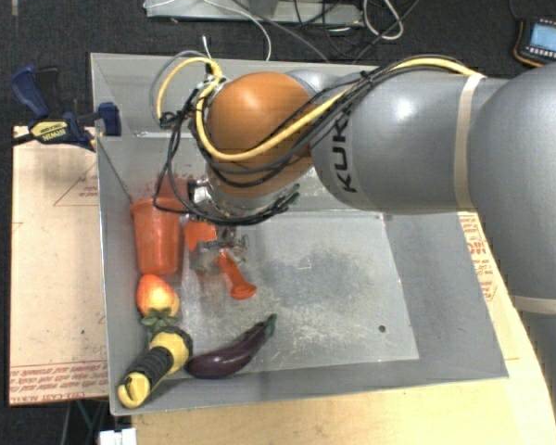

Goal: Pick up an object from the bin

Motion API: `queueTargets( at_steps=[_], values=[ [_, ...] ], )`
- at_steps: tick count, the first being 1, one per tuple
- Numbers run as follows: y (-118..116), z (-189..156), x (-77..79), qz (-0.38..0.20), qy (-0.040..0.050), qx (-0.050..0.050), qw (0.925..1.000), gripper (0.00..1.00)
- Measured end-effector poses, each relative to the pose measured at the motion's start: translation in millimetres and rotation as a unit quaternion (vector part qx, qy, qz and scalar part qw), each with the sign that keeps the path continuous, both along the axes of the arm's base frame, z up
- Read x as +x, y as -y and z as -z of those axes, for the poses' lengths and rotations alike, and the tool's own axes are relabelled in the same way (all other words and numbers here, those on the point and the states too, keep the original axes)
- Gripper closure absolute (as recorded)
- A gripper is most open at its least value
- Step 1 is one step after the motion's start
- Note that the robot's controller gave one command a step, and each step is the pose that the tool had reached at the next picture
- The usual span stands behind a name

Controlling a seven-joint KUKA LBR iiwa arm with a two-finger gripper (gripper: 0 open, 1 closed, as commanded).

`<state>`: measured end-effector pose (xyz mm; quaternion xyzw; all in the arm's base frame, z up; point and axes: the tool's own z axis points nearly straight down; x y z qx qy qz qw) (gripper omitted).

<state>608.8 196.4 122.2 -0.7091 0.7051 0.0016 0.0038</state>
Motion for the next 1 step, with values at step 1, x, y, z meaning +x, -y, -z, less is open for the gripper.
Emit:
queueTargets(
  at_steps=[1],
  values=[
    [-0.4,-35.9,-0.2,0.002,-0.0002,0.001,1.0000,1.00]
  ],
)
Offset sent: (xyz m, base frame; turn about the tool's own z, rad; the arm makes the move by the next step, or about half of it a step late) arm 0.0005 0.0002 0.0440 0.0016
